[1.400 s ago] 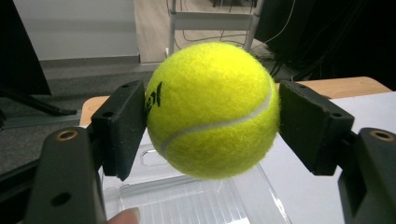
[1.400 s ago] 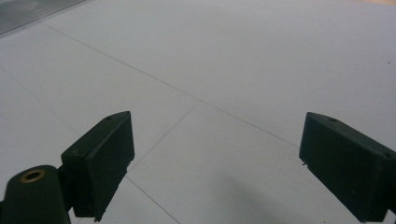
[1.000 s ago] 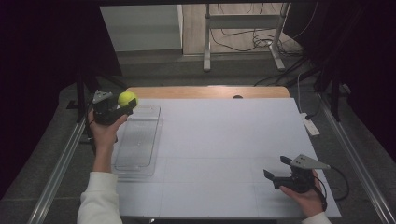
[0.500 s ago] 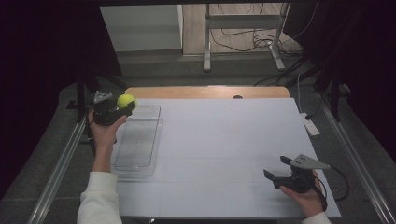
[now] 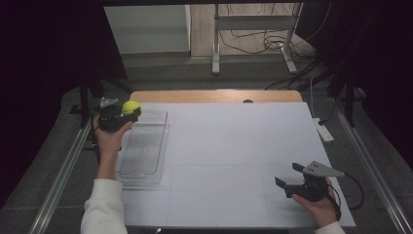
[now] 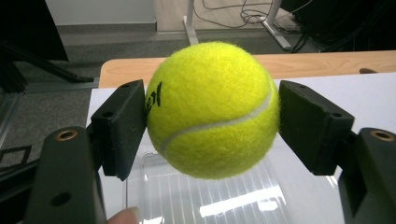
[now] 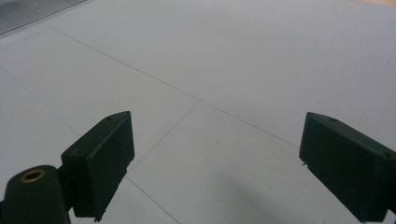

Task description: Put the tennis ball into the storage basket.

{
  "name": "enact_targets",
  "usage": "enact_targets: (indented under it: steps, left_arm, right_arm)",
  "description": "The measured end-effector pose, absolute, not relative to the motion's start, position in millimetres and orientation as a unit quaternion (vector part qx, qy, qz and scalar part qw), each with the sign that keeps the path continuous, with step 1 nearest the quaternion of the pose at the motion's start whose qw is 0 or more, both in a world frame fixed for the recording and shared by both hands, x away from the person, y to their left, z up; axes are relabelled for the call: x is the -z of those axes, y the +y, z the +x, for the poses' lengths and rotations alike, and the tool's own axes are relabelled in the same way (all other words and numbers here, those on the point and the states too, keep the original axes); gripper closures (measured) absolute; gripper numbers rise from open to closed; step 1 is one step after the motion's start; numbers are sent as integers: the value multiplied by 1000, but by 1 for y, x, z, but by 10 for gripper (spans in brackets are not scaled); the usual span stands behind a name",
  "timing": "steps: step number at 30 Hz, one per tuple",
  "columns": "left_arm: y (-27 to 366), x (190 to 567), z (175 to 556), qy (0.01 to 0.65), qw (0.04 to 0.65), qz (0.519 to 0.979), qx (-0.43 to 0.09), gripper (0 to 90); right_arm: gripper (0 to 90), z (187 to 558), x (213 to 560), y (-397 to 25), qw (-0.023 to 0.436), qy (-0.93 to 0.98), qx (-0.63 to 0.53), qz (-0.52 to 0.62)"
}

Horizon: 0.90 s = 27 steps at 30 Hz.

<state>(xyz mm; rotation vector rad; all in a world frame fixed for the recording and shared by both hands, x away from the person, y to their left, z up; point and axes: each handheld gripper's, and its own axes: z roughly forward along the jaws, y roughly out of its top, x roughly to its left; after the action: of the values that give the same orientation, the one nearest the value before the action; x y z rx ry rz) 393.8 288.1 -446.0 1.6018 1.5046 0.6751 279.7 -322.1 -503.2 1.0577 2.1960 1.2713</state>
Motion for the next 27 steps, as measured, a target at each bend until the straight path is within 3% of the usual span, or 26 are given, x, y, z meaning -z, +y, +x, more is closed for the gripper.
enact_targets:
  steps: [27]
  left_arm:
    - [286, 459, 411, 612, 360, 658, -250, 273]
  right_arm:
    - [107, 279, 503, -323, 195, 783, -454, 379]
